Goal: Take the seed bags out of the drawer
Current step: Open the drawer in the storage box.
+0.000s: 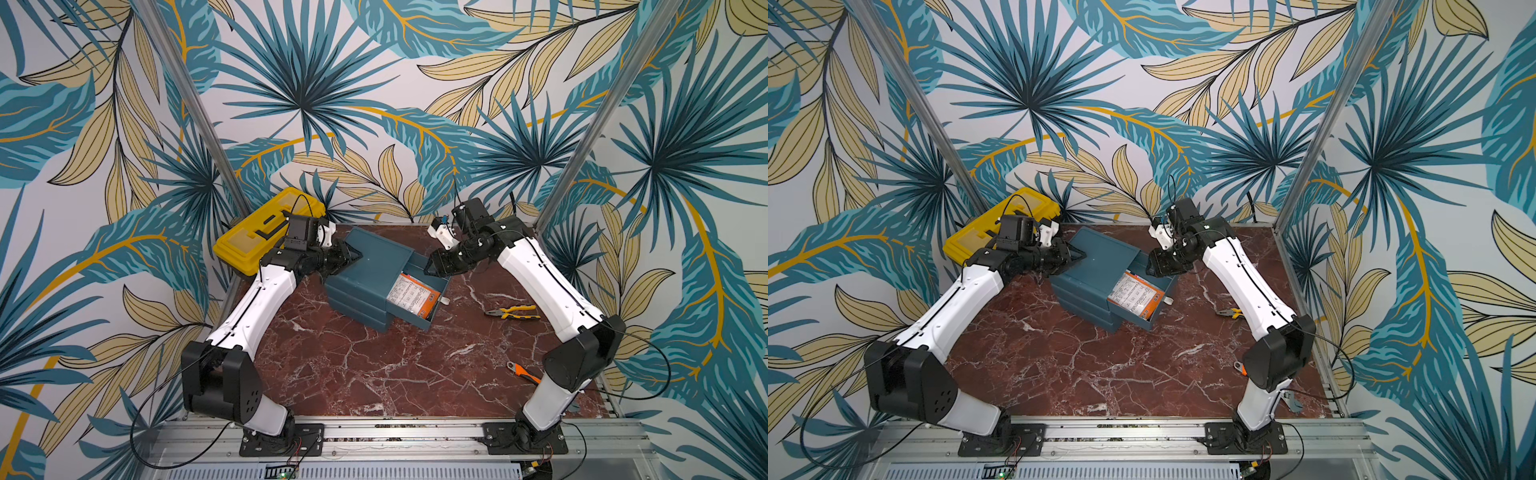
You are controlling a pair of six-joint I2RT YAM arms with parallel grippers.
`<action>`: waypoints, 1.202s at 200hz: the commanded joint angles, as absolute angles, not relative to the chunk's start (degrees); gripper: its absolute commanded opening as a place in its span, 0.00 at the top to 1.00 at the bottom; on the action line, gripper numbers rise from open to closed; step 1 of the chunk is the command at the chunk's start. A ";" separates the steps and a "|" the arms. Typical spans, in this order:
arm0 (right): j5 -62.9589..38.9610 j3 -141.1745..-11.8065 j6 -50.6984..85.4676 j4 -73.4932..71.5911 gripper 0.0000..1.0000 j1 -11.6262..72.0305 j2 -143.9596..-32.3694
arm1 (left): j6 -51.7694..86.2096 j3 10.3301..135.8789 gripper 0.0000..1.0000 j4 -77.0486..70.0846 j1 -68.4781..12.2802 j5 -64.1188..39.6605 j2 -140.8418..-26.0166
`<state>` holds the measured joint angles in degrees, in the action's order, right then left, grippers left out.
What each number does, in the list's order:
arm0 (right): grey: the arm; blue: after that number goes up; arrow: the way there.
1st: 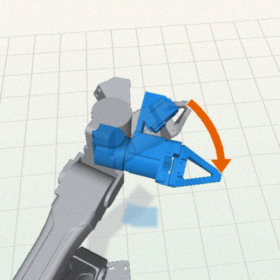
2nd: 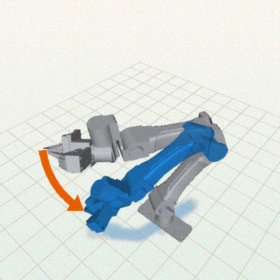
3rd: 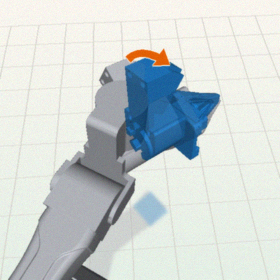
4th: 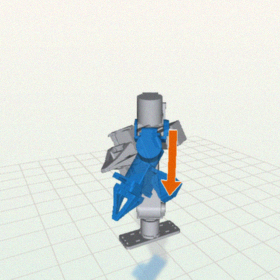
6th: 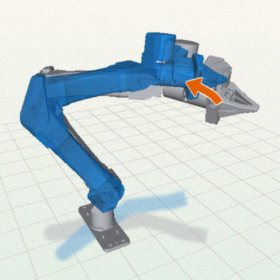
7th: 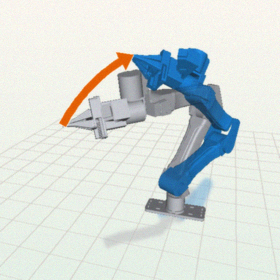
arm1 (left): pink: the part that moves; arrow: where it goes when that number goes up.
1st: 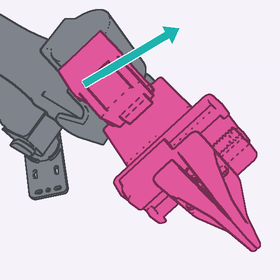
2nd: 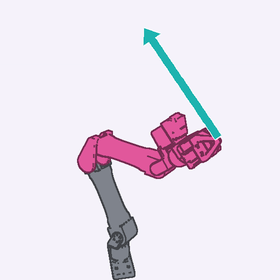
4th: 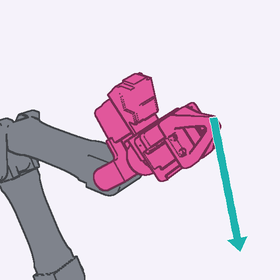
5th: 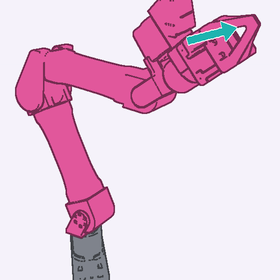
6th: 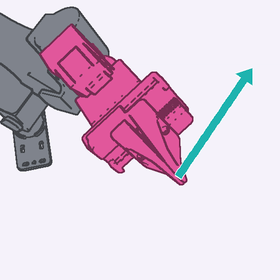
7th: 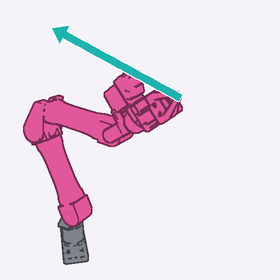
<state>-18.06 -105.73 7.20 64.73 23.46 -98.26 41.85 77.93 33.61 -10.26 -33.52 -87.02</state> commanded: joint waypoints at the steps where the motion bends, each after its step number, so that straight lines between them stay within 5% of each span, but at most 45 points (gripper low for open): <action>1: -15.71 -99.06 14.71 62.81 0.51 21.82 -90.71 | 41.84 75.08 0.67 43.72 -9.64 -28.44 -91.07; 35: -19.05 -88.60 25.35 53.93 0.48 20.21 -82.77 | 41.72 75.57 0.67 44.14 -9.53 -28.38 -91.06; 100: -13.49 -88.00 36.27 58.14 0.51 20.28 -85.47 | 41.84 75.81 0.67 44.18 -9.58 -28.10 -90.64; 240: -11.68 -102.74 31.03 67.05 0.67 20.33 -98.24 | 42.32 73.81 0.66 42.74 -9.58 -27.68 -90.12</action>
